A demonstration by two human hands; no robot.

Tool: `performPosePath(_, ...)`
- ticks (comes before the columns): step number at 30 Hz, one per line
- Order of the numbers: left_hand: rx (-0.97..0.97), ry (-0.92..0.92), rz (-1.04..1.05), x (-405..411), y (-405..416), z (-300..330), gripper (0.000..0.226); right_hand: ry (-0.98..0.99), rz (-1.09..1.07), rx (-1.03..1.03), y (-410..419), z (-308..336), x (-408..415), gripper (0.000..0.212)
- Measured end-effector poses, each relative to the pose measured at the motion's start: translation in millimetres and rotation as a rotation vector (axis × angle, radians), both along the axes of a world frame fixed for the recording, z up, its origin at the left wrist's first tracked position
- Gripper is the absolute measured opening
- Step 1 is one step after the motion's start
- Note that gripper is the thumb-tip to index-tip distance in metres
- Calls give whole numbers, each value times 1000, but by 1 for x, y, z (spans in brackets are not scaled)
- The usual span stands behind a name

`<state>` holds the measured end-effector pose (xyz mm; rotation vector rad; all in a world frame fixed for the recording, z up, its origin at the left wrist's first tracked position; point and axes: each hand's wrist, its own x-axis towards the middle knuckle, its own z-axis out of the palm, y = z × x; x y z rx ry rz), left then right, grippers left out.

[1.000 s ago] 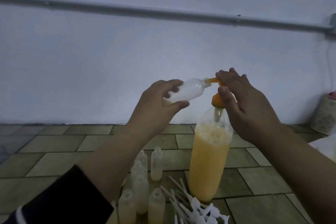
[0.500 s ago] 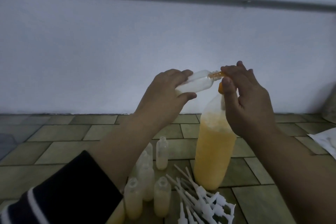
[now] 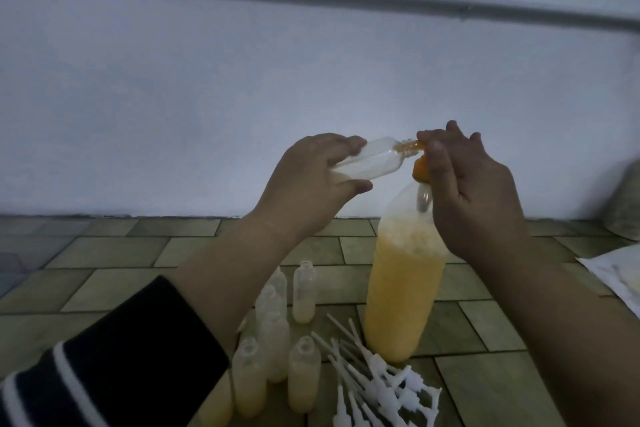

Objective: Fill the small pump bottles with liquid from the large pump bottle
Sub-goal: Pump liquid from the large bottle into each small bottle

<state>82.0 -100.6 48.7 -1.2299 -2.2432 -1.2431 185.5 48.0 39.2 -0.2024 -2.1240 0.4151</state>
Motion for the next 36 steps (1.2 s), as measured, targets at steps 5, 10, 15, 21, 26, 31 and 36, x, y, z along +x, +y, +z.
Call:
performPosePath(5, 56, 12, -2, 4, -1, 10, 46, -95, 54, 65, 7, 17, 8, 55)
performPosePath(10, 41, 46, -11, 8, 4, 8, 46, 0, -54, 67, 3, 4, 6, 65)
performPosePath(15, -35, 56, 24, 7, 0, -1, 48, 8, -39, 31, -2, -8, 1, 63)
performPosePath(21, -32, 139, 35, 11, -3, 17, 50, -39, -65, 140, 1, 12, 7, 70)
performPosePath(26, -27, 121, 26, 14, 4, 9, 49, 49, -117, 72, 0, -5, 0, 59)
performPosePath(31, -74, 102, 34, 13, 0, 3, 50, 3, -88, 61, -3, -8, -1, 62)
performPosePath(36, -24, 148, 53, 12, -2, 13, 48, 15, -47, 105, -4, 10, 3, 63)
